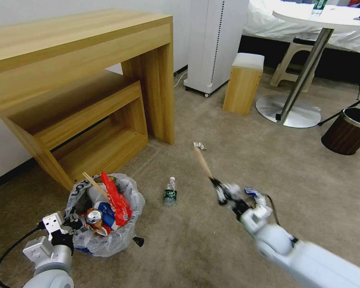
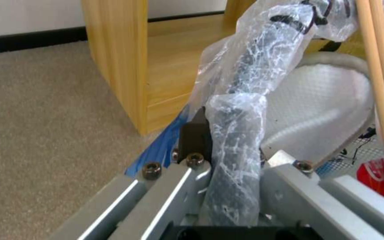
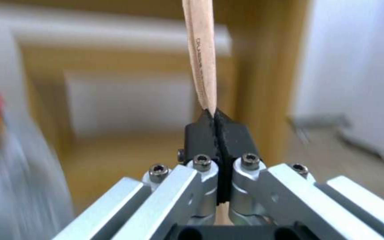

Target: Pick up the trash bin and place the garbage on the floor into it.

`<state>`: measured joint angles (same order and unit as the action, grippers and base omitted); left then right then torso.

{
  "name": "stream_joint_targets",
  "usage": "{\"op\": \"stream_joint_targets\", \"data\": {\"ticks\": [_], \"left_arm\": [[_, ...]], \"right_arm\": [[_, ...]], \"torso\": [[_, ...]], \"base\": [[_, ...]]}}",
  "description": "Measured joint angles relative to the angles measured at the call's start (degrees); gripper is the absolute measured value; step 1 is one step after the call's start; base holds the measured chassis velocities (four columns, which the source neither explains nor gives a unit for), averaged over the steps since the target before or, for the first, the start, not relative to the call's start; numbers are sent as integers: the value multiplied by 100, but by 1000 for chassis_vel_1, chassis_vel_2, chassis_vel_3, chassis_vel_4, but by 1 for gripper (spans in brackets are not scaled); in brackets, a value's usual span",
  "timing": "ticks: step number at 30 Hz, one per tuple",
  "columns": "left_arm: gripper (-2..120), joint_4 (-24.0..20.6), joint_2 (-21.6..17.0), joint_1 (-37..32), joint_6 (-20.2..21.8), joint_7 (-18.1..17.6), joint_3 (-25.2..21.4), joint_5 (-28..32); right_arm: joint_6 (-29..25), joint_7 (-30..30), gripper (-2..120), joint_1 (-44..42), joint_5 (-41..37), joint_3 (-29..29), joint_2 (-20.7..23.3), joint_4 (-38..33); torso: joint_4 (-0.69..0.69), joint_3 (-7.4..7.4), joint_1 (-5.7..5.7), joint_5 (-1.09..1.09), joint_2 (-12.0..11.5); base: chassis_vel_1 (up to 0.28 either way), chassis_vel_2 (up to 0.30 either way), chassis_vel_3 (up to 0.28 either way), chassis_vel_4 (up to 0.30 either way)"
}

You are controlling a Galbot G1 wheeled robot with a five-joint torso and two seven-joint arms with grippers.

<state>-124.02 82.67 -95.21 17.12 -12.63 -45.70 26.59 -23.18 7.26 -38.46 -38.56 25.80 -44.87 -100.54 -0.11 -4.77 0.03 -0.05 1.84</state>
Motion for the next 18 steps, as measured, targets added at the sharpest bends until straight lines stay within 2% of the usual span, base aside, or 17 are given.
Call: {"op": "stream_joint_targets", "data": {"ticks": [6, 9, 10, 14, 15, 17, 18], "left_arm": [[1, -54, 20, -21, 22, -1, 2, -30], [1, -102, 71, -43, 38, 0, 14, -77], [1, -102, 71, -43, 38, 0, 14, -77], [1, -148, 126, -43, 82, 0, 51, -125], [1, -148, 126, -43, 82, 0, 51, -125], [1, -182, 150, -46, 99, 2, 61, -138], [1, -182, 150, -46, 99, 2, 61, -138]], "right_arm": [[35, -73, 0, 772, -249, 521, -409, -124], [42, -75, 0, 1539, -448, 1398, -819, -80], [42, -75, 0, 1539, -448, 1398, -819, -80], [-7, -83, 0, 2109, -414, 2358, -1295, 260], [-7, -83, 0, 2109, -414, 2358, -1295, 260], [-22, -82, 0, 2373, -387, 2794, -1737, 516], [-22, -82, 0, 2373, -387, 2794, -1737, 516]], "torso": [[-1, 0, 0, 2, 0], [-2, 0, 0, 2, 0], [-2, 0, 0, 2, 0], [-4, -1, 0, 3, 0], [-4, -1, 0, 3, 0], [-4, -1, 1, 2, 0], [-4, -1, 1, 2, 0]], "base": [[0, 0, 0, 0], [0, 0, 0, 0], [0, 0, 0, 0], [0, 0, 0, 0], [0, 0, 0, 0], [0, 0, 0, 0], [0, 0, 0, 0]]}}
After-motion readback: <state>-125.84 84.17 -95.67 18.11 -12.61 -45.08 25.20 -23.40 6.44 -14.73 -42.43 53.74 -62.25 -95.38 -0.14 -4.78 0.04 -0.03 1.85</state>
